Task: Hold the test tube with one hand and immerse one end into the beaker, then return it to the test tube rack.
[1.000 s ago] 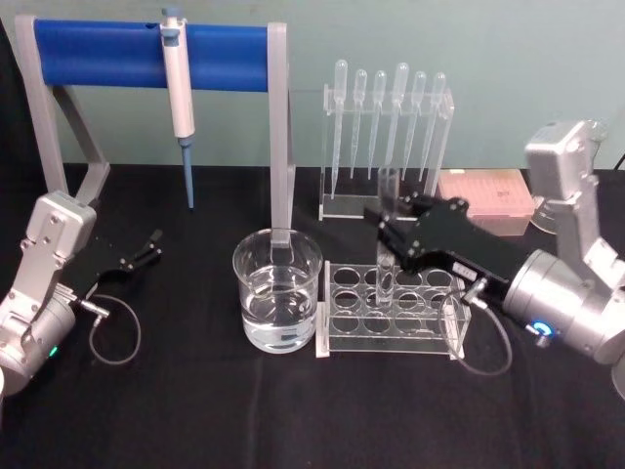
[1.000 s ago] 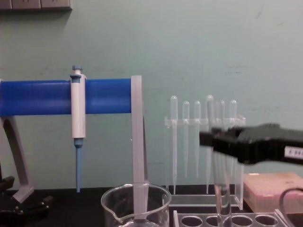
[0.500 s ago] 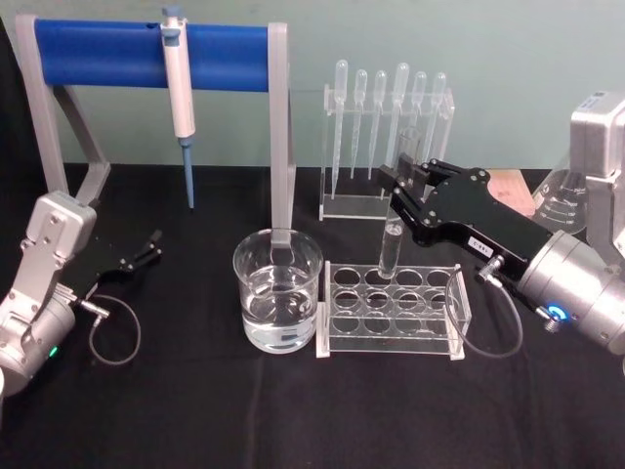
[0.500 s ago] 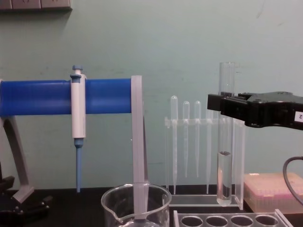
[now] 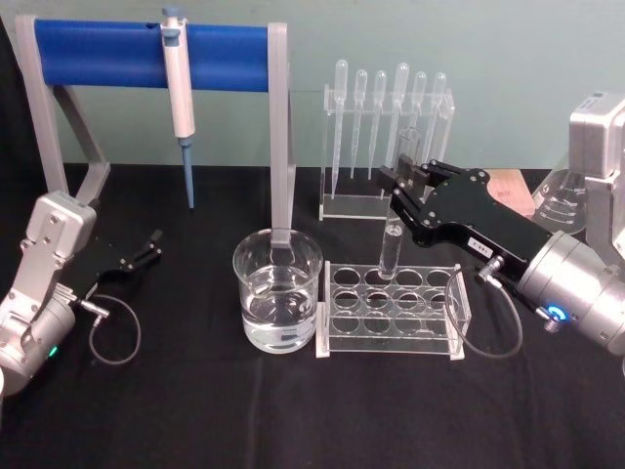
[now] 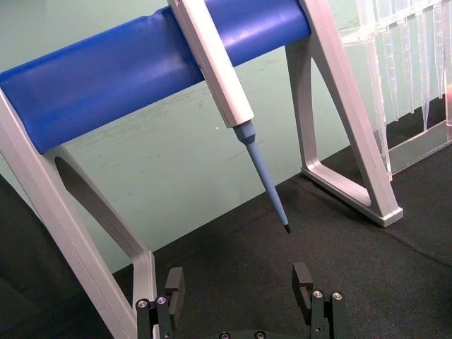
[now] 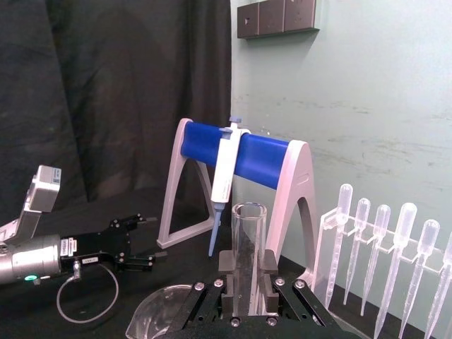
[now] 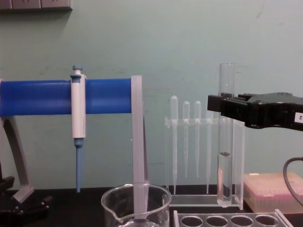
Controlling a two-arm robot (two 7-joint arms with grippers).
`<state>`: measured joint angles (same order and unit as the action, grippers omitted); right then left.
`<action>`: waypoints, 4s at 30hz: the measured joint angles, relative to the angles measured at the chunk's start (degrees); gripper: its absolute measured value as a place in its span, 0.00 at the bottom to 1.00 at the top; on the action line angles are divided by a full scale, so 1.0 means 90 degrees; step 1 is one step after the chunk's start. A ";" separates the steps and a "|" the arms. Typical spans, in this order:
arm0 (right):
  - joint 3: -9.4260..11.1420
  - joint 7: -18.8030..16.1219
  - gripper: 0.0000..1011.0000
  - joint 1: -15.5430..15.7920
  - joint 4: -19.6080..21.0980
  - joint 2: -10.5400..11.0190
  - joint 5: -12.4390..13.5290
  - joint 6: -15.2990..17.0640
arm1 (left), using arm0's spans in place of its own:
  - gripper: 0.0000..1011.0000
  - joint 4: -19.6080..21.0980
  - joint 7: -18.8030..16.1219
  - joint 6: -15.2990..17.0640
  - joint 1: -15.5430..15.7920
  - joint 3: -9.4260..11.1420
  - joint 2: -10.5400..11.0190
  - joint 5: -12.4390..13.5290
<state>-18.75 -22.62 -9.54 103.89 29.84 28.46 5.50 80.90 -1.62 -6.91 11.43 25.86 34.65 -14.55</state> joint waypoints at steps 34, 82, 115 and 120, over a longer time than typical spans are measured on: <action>-0.0004 -0.0005 0.22 0.0000 -0.0002 0.0006 -0.0010 0.0010 | 0.99 0.0000 0.0000 0.0000 0.0000 0.0000 0.0000 0.0000; -0.0004 -0.0005 0.22 0.0000 -0.0001 0.0006 -0.0009 0.0010 | 0.99 0.0000 0.0000 0.0000 0.0000 0.0000 0.0000 0.0000; -0.0004 -0.0005 0.22 0.0000 -0.0001 0.0006 -0.0009 0.0010 | 0.99 0.0000 0.0000 0.0000 0.0000 0.0000 0.0000 0.0000; -0.0004 -0.0005 0.22 0.0000 -0.0001 0.0006 -0.0010 0.0010 | 0.99 0.0000 0.0000 0.0000 0.0000 0.0000 0.0000 0.0000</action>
<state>-18.78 -22.66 -9.54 103.88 29.90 28.37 5.59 80.90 -1.62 -6.91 11.43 25.86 34.65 -14.55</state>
